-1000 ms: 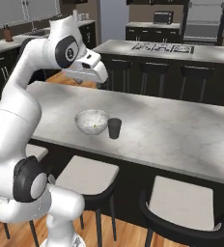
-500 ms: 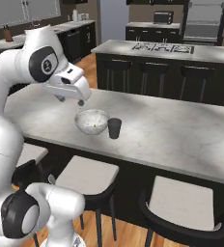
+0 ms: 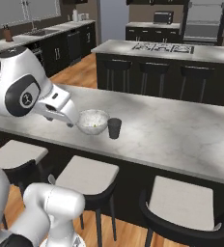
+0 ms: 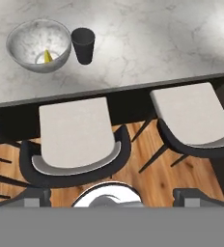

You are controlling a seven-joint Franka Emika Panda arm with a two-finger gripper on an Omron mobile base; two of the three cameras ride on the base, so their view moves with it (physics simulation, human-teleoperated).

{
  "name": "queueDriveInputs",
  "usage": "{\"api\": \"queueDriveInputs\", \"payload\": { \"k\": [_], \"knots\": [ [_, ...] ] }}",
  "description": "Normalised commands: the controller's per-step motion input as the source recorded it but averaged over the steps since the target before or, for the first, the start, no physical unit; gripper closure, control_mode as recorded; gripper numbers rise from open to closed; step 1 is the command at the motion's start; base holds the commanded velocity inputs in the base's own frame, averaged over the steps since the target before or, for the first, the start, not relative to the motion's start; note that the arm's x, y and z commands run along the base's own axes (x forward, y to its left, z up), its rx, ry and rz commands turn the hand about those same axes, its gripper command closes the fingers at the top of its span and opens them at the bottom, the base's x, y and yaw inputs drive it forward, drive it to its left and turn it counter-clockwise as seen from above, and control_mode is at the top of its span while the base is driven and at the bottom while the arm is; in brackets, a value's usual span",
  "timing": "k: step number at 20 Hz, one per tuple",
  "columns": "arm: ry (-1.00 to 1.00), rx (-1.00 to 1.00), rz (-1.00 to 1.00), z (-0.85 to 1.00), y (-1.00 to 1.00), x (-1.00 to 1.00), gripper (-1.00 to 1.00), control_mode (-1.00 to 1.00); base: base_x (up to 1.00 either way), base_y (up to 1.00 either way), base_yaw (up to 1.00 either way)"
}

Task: There is a bowl on the dining counter. Grab a lemon wedge from the fridge and place it in the bowl. Then get the liquor bottle and glass cup from the cabinet and place them next to the bowl.

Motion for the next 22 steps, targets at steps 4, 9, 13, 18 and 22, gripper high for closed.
{"api": "queueDriveInputs", "payload": {
  "k": [4,9,13,18,22],
  "knots": [
    [0.03,0.0,0.02,-0.02,0.06,-0.02,-1.0,-1.0,0.0,0.0,0.0],
    [0.0,0.0,0.01,0.0,0.0,-0.16,-1.0,1.0,-0.35,0.06,0.03],
    [0.0,0.0,0.0,0.0,0.0,0.0,-1.0,1.0,-1.0,0.68,0.11],
    [0.0,0.0,0.0,0.0,0.0,0.0,-1.0,1.0,-0.61,1.0,0.09],
    [0.0,0.0,0.0,0.0,0.0,0.0,-1.0,1.0,-0.08,1.0,0.06]
  ]
}}
